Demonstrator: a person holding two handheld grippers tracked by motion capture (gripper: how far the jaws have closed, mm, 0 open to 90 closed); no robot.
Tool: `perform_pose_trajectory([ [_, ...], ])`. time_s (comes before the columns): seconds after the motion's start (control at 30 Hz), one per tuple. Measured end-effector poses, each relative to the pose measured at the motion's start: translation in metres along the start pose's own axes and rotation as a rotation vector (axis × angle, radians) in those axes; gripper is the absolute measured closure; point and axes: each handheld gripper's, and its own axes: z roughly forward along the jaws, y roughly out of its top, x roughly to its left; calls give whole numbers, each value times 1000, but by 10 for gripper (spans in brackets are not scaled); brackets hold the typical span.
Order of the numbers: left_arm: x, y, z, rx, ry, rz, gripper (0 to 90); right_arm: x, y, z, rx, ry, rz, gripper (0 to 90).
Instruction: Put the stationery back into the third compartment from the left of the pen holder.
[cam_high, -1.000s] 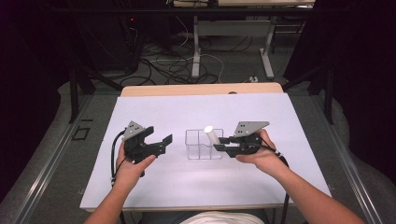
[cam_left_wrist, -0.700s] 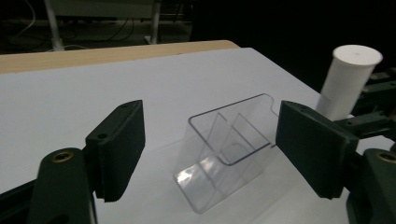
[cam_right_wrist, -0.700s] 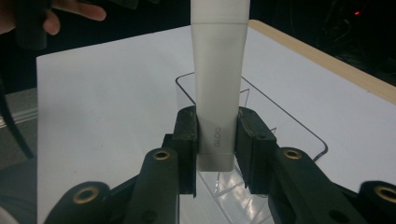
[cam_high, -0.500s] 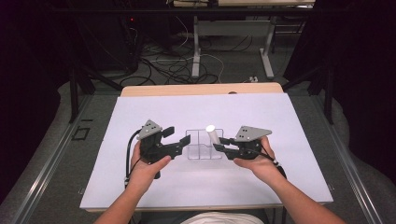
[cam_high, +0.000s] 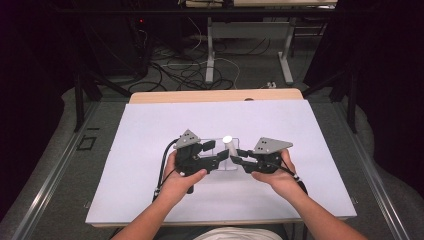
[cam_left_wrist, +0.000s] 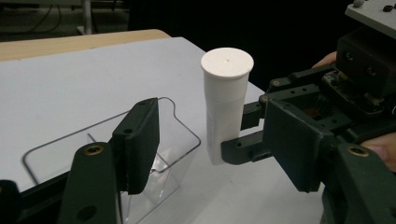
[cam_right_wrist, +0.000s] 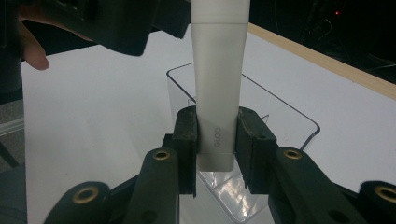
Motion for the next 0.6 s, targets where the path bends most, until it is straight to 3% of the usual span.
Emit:
perform_pose_trajectory([
  [0.1, -1, 1, 7, 13, -13, 6, 393, 1, 0, 0, 7, 8, 2, 712],
  [0.3, 0, 1, 16, -14, -46, -24, 451, 4, -1, 2, -2, 23, -8, 712],
  [0.6, -1, 3, 26, -3, -51, -42, 559, 6, -1, 4, -3, 36, -4, 712],
])
